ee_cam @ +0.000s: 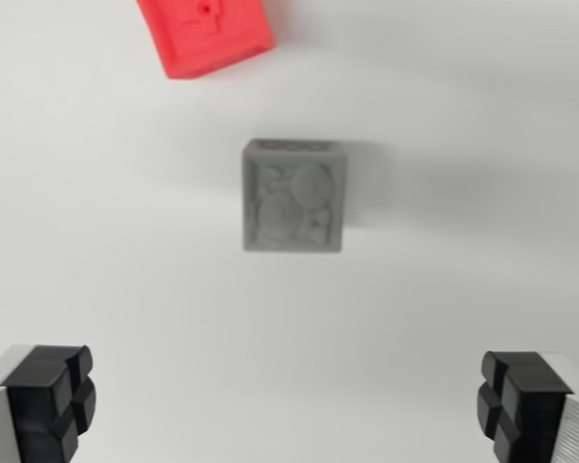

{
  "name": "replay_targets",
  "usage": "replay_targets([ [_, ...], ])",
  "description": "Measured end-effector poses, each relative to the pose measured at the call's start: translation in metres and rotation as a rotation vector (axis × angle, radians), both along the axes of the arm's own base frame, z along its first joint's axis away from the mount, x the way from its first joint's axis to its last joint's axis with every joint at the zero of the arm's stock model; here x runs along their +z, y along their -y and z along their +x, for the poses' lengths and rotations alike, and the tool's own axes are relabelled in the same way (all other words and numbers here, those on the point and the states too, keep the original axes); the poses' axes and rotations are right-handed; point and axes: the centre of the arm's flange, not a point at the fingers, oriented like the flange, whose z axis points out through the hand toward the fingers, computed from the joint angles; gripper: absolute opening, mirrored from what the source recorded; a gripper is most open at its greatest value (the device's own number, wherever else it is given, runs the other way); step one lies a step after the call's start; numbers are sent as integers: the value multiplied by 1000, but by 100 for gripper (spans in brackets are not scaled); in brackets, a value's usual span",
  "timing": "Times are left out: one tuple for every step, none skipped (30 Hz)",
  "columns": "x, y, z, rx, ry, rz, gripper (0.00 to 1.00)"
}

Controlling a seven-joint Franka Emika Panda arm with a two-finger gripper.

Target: Destack cube

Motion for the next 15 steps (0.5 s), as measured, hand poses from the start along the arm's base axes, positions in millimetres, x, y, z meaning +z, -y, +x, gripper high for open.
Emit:
replay_targets([
  [4,0,0,0,0,0,100],
  [9,0,0,0,0,0,100],
  [11,0,0,0,1,0,100],
  [17,0,0,0,1,0,100],
  [21,0,0,0,1,0,100],
  [25,0,0,0,2,0,100],
  [30,0,0,0,2,0,100],
  [33,0,0,0,2,0,100],
  [37,0,0,-1,2,0,100],
  [41,0,0,-1,1,0,100],
  [43,0,0,-1,2,0,100],
  [46,0,0,-1,2,0,100],
  [50,0,1,-1,1,0,100],
  [53,0,1,-1,1,0,100],
  [56,0,1,-1,1,0,100],
])
